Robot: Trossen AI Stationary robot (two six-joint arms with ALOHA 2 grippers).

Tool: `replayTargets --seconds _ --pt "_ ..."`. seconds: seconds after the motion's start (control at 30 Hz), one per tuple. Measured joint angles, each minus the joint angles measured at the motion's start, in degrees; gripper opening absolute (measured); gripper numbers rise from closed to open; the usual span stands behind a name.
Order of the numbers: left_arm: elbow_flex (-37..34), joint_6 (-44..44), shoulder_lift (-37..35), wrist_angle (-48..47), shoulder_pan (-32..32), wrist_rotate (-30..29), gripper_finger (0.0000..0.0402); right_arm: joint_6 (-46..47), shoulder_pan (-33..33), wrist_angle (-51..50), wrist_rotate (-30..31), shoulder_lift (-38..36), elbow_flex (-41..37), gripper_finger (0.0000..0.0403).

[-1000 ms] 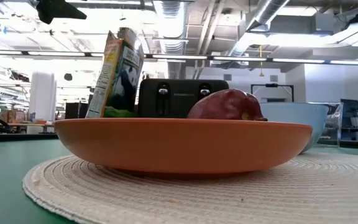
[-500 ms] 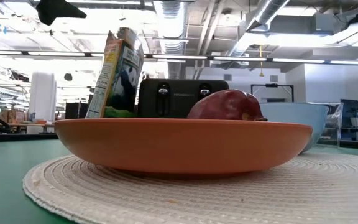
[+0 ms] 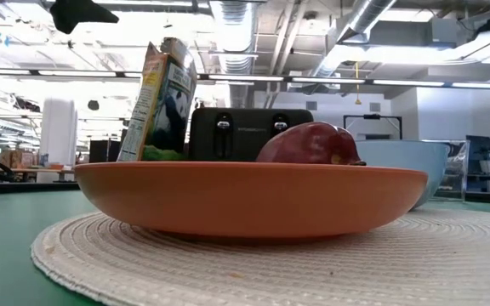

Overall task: Arrange a breakfast setting
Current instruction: Put the blue spoon on the white table mat

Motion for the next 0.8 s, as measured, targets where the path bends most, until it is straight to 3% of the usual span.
replayTargets --seconds 0.13,0.33,0.6,0.8 --pt "0.00 3.38 0.01 0.17 0.00 -0.09 0.0283 -0.25 -1.27 -0.10 -5.52 0.02 -3.67 0.0115" --pt "0.00 5.31 0.02 0.51 0.00 -0.22 0.0283 -0.73 -0.88 0.07 -6.98 -4.20 -7.79 0.0075" --pt "0.00 1.93 0.01 0.72 -0.01 -0.69 0.0283 -2.22 -0.92 0.03 -1.55 -11.96 -7.89 0.0060" --pt "0.00 0.57 0.00 3.03 0.00 -2.59 0.0283 -2.42 -0.16 0.06 0.48 -18.54 -13.76 0.0060"
